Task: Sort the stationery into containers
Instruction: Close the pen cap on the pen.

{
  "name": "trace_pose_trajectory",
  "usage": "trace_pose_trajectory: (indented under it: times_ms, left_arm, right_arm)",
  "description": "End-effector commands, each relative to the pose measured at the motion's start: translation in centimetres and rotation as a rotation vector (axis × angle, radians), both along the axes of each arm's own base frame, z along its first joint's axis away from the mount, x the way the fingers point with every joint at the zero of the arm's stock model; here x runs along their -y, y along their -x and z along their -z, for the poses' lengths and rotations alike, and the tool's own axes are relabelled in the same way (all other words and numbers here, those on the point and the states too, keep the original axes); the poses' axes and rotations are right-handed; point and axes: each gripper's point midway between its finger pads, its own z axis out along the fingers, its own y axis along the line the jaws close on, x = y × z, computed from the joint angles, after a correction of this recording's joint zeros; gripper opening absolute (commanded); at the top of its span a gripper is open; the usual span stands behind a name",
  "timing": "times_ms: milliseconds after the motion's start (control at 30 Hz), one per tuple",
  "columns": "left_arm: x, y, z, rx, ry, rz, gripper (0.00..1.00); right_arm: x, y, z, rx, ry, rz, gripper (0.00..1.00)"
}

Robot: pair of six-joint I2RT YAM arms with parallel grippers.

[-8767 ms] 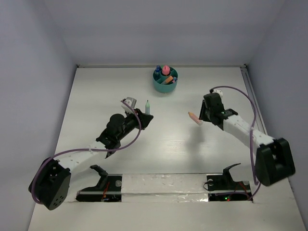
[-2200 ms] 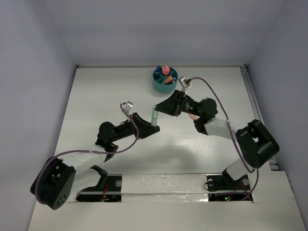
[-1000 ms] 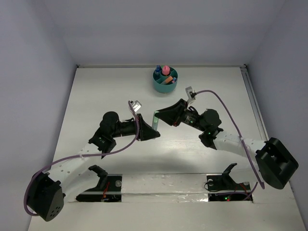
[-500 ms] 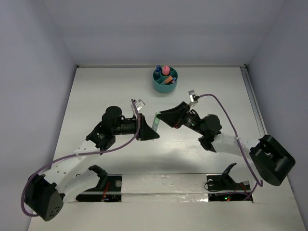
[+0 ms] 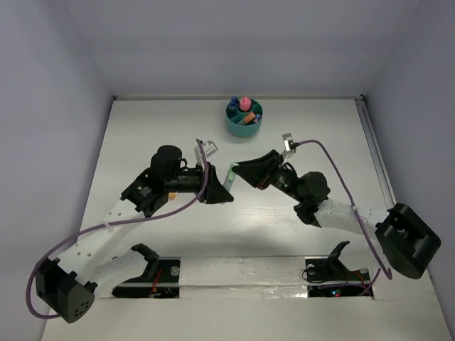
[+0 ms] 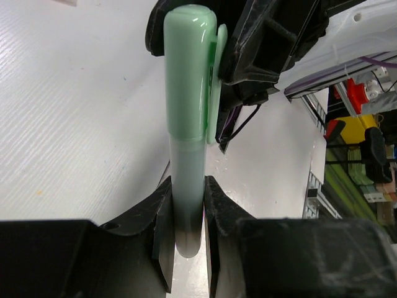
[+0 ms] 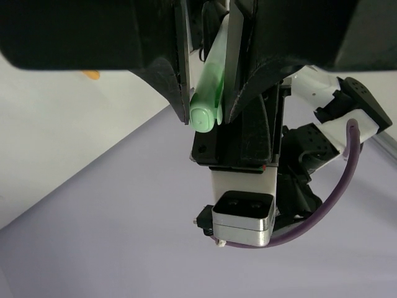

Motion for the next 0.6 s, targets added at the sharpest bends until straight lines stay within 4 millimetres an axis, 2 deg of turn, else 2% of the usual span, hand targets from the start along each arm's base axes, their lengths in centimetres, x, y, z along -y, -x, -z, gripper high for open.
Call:
trace_pose_trajectory:
  times_ms: [0, 33, 100, 133, 167, 200, 233, 267, 300, 367, 400, 467, 500, 567]
  left_arm:
    - [-1.3, -4.9, -20.2, 0.666, 0.424, -0.252, 0.00]
    - [-1.1, -5.0, -19.0, 0.636, 0.411, -0.249, 0.00]
    - [-1.3, -4.8, -17.8, 0.611, 0.405, -0.252, 0.00]
    - [-1.2, -5.1, -16.1, 0.578, 0.380, -0.261, 0.00]
    - [-1.4, -5.0, -15.4, 0.563, 0.368, -0.267, 0.00]
    - [-1.5, -4.9, -14.7, 0.551, 0.358, -0.269, 0.09]
    - [-1.4, -4.8, -13.4, 0.530, 0.340, -0.262, 0.15]
    - [-1.7, -4.4, -13.0, 0.523, 0.336, -0.261, 0.21]
    - [-1.8, -4.2, -12.7, 0.518, 0.332, -0.261, 0.34]
    - [-1.9, -3.9, -11.8, 0.508, 0.318, -0.251, 0.44]
    - [-2.0, -3.6, -11.5, 0.501, 0.308, -0.247, 0.51]
    - [-2.1, -3.4, -10.7, 0.490, 0.281, -0.236, 0.60]
    - [-2.1, -3.3, -10.3, 0.488, 0.269, -0.233, 0.62]
    - [-2.4, -2.9, -9.8, 0.491, 0.253, -0.229, 0.66]
  right_arm:
    - [-0.7, 14.5, 15.7, -0.299, 0.500, -0.619, 0.00]
    - [-1.3, 13.5, 14.3, -0.273, 0.471, -0.571, 0.00]
    - [-1.9, 12.1, 12.4, -0.245, 0.438, -0.496, 0.00]
    - [-2.7, 10.3, 9.9, -0.202, 0.392, -0.413, 0.00]
    - [-3.1, 9.4, 8.6, -0.178, 0.376, -0.367, 0.00]
    - [-3.3, 8.5, 7.7, -0.171, 0.376, -0.324, 0.00]
    - [-3.5, 6.7, 6.7, -0.156, 0.360, -0.229, 0.00]
    - [-3.9, 5.6, 4.0, -0.128, 0.319, -0.180, 0.00]
    - [-3.8, 3.9, 3.2, -0.123, 0.315, -0.107, 0.00]
    - [-3.9, 2.1, 1.5, -0.119, 0.295, -0.032, 0.00]
    - [-4.0, 0.4, 0.2, -0.115, 0.268, 0.022, 0.00]
    - [-3.9, -1.1, -1.2, -0.136, 0.221, 0.050, 0.00]
    - [-3.8, -2.8, -2.2, -0.137, 0.197, 0.095, 0.00]
    - [-3.8, -4.4, -3.0, -0.141, 0.184, 0.123, 0.00]
